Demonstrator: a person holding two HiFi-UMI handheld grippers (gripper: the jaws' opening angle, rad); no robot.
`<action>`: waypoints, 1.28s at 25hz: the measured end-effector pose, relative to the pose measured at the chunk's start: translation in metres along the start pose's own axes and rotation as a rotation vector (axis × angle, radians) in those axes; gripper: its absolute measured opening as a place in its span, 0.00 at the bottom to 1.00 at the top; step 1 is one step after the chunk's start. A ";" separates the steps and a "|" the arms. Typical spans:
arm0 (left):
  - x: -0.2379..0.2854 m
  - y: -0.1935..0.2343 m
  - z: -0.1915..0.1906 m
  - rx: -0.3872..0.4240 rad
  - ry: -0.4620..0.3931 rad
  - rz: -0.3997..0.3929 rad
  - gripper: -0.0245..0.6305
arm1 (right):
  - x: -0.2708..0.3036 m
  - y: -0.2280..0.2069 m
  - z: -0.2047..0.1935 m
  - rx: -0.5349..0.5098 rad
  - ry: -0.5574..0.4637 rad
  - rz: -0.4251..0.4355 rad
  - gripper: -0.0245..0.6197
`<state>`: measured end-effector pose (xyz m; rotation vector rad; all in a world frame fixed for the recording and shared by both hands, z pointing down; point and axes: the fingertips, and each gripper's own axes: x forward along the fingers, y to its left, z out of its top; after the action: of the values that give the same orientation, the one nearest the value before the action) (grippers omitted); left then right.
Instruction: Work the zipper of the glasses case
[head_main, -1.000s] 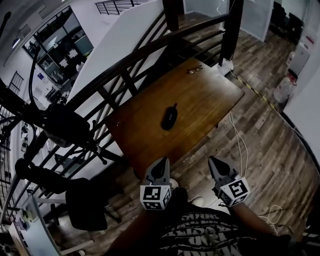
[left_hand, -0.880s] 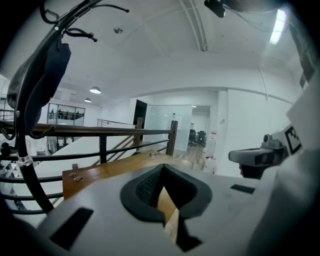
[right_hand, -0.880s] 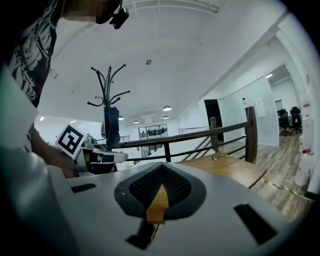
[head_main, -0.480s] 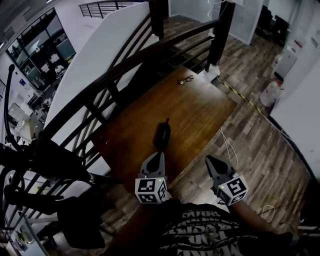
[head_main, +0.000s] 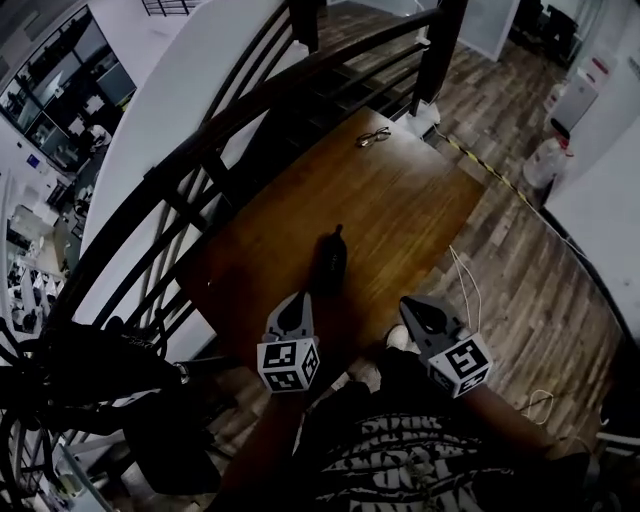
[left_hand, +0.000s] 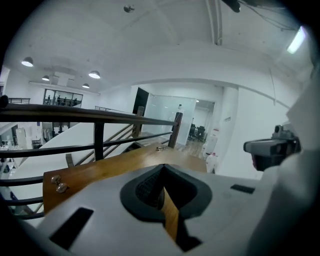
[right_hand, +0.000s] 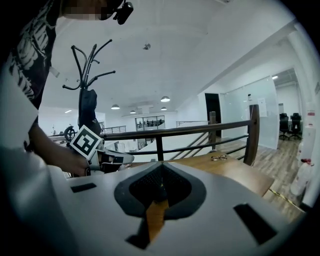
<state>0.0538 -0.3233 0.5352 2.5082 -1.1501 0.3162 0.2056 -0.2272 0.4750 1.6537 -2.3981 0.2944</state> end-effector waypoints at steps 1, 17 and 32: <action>0.012 0.005 -0.008 0.002 0.024 0.001 0.05 | 0.011 -0.009 -0.005 0.004 0.005 0.007 0.04; 0.181 0.005 -0.105 0.183 0.503 -0.303 0.05 | 0.166 0.012 -0.205 0.064 0.522 0.325 0.04; 0.194 0.007 -0.128 0.050 0.482 -0.396 0.05 | 0.206 0.042 -0.245 0.024 0.574 0.237 0.04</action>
<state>0.1666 -0.4072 0.7209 2.4334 -0.4549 0.7867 0.1096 -0.3273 0.7663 1.0882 -2.1350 0.7274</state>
